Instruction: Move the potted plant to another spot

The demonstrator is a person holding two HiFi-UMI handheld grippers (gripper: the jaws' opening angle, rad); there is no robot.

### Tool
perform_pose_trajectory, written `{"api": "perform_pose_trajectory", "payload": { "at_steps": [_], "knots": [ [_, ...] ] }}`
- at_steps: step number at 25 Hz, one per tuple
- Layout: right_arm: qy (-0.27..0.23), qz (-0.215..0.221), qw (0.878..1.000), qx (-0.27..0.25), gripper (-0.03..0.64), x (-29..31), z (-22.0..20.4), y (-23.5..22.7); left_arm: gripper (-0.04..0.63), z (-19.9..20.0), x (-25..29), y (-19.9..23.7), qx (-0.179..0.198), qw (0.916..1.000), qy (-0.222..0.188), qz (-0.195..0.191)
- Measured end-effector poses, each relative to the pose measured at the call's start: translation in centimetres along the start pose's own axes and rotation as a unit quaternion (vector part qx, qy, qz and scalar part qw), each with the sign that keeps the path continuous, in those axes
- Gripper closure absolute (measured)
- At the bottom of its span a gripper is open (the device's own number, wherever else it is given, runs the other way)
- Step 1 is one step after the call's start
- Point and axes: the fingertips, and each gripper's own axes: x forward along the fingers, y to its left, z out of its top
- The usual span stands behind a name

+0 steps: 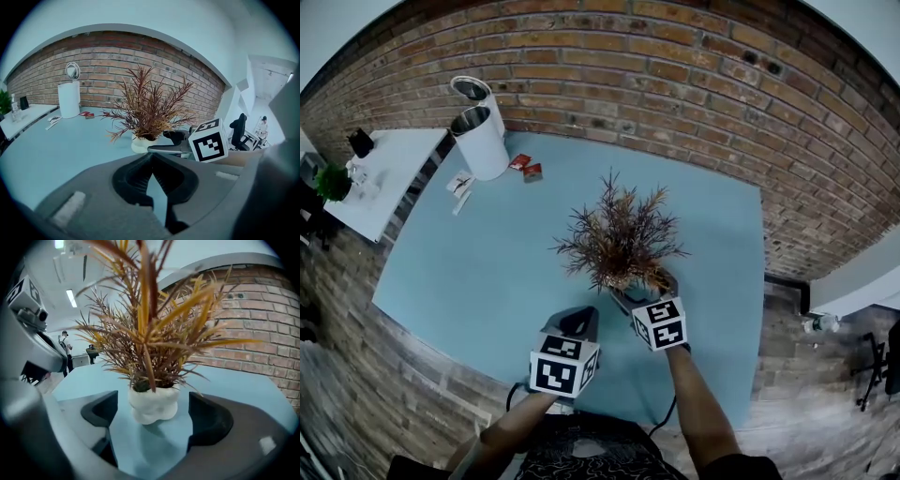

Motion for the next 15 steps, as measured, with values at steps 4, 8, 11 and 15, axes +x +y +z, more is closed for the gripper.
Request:
{"api": "perform_pose_trajectory", "payload": {
  "at_steps": [4,8,11,15],
  "knots": [
    [-0.001,0.007,1.000,0.002,0.152,0.7,-0.7,-0.2,0.595,-0.4,0.1,0.4,-0.005,0.9999,0.006,0.012],
    [-0.013,0.008,1.000,0.000,0.141,1.2,-0.6,-0.3,0.595,-0.5,0.3,0.7,-0.009,0.9997,0.008,0.021],
    [-0.026,0.007,1.000,-0.002,0.141,1.7,-0.3,-0.4,0.595,-0.5,0.4,0.5,-0.009,0.9996,0.011,0.025],
    [-0.029,0.013,0.999,0.002,0.143,2.4,-0.3,-0.4,0.595,-1.0,0.4,0.7,-0.009,0.9993,0.017,0.031]
  ]
}}
